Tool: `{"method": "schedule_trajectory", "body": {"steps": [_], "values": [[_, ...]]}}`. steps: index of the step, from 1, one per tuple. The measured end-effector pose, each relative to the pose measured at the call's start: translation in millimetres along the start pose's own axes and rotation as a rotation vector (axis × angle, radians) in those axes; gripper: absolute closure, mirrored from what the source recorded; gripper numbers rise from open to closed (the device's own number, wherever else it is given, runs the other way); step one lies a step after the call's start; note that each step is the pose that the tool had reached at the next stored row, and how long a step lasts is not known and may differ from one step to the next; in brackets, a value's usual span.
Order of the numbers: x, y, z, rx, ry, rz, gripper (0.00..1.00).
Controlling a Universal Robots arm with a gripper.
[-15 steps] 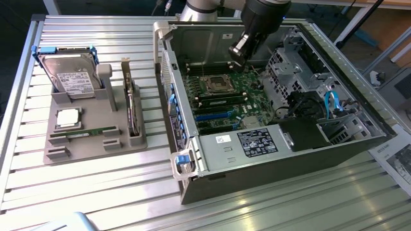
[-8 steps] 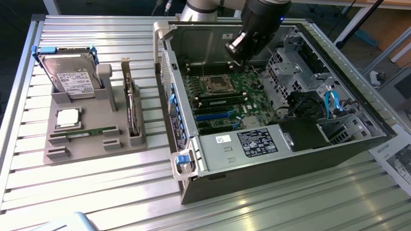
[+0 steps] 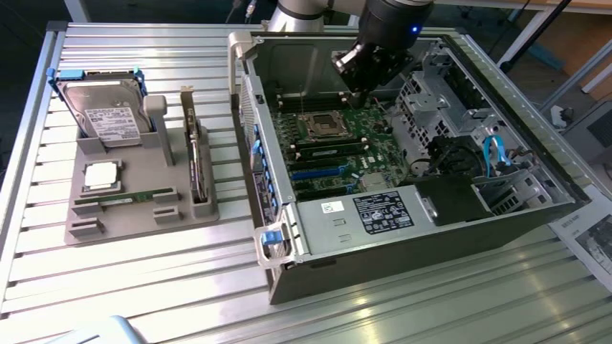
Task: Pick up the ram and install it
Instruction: 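Press down the ram until it locks into place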
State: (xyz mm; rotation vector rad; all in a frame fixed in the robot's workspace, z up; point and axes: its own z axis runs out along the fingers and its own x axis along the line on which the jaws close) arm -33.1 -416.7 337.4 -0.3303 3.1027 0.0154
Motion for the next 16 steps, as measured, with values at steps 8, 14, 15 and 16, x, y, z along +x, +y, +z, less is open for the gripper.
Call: {"method": "schedule_trajectory", "body": {"steps": [8, 14, 15, 16], "values": [[0.0, 0.0, 0.0, 0.0020, -0.0007, 0.090, 0.90], [0.0, 0.0, 0.0, 0.0025, -0.0009, 0.114, 0.90], [0.0, 0.0, 0.0, 0.0025, -0.0009, 0.113, 0.90], [0.0, 0.0, 0.0, 0.0026, -0.0009, 0.113, 0.90]]}}
